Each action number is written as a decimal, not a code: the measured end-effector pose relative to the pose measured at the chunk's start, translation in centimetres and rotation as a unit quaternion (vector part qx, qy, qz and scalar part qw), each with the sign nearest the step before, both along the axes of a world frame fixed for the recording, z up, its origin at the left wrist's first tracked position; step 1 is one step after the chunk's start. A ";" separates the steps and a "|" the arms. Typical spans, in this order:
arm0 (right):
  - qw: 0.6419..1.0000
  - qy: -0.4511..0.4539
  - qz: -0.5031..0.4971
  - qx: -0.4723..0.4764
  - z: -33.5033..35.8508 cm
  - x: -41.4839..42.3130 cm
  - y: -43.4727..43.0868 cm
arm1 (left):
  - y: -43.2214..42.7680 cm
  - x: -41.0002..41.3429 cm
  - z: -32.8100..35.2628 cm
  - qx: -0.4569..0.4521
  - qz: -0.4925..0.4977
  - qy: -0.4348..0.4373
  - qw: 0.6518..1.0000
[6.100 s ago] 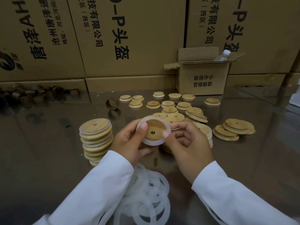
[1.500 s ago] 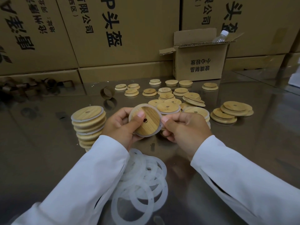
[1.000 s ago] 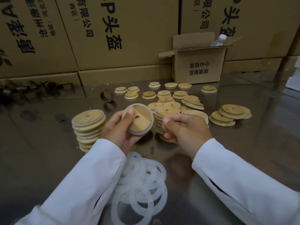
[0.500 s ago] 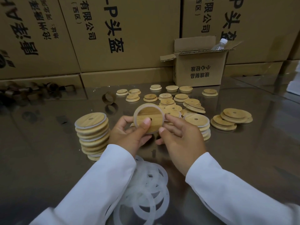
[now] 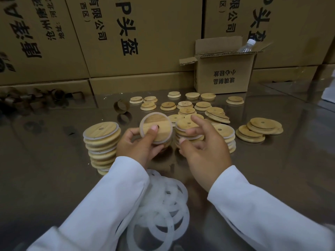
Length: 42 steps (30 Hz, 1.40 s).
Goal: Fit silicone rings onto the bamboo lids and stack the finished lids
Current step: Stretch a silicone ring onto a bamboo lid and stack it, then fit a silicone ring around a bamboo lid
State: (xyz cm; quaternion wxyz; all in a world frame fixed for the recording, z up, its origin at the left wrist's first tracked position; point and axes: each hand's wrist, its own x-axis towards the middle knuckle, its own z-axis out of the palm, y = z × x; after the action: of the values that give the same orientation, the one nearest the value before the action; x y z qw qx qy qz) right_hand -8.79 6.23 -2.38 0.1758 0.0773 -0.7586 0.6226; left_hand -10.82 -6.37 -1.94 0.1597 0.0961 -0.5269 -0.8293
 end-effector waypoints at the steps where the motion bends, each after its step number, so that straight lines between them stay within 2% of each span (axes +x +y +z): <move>1: 1.000 -0.002 -0.002 0.002 0.0 -0.1 0.2 | -0.1 -0.2 0.1 0.015 0.008 -0.019 1.000; 5: 1.000 -0.010 -0.007 0.018 -0.1 -0.4 0.3 | 0.0 -0.4 0.5 0.054 -0.013 -0.115 0.992; 10: 1.000 -0.019 -0.009 0.016 -0.1 -0.6 0.4 | 0.0 -1.1 1.0 0.005 0.021 -0.120 0.992; 16: 0.999 0.025 -0.033 0.019 0.5 -1.1 1.2 | -0.2 -1.5 1.5 0.062 -0.019 -0.161 0.985; 20: 0.987 0.094 -0.132 -0.010 1.3 -3.1 4.1 | 0.0 -1.9 1.1 0.020 -0.008 -0.162 0.987; 23: 0.949 0.141 -0.272 0.077 1.5 -4.6 8.3 | 0.0 -2.2 0.6 -0.035 0.018 -0.170 0.985; 24: 0.933 0.122 -0.316 0.117 1.2 -5.2 9.8 | 0.0 -2.2 0.4 -0.058 0.022 -0.178 0.982; 26: 0.907 0.008 -0.372 0.196 0.2 -6.1 12.6 | -0.2 -2.3 0.1 -0.101 0.027 -0.197 0.975; 28: 0.891 -0.114 -0.372 0.233 -0.6 -6.8 14.0 | -0.4 -2.3 0.0 -0.130 0.027 -0.213 0.968; 30: 0.889 -0.159 -0.357 0.239 -1.2 -7.4 14.3 | -0.5 -2.2 0.1 -0.156 0.027 -0.224 0.962; 33: 0.882 -0.169 -0.371 0.236 -1.4 -7.9 14.2 | -0.2 -1.6 0.5 -0.190 0.041 -0.185 0.963; 35: 0.878 -0.167 -0.384 0.232 -1.4 -7.9 14.2 | 0.2 -1.0 0.9 -0.220 0.061 -0.107 0.968; 38: 0.874 -0.143 -0.396 0.242 -1.1 -7.7 13.9 | 1.1 0.0 1.6 -0.237 0.040 -0.010 0.971; 42: 0.878 -0.071 -0.400 0.255 0.2 -6.7 13.2 | 1.5 0.6 1.7 -0.225 -0.022 0.015 0.974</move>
State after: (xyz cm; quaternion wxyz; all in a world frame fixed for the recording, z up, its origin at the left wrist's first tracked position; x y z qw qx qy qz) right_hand -15.47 19.40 -2.14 0.3294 -0.2349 -0.8679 0.2881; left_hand -10.26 -4.88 -0.25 0.1671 0.0336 -0.6991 -0.6945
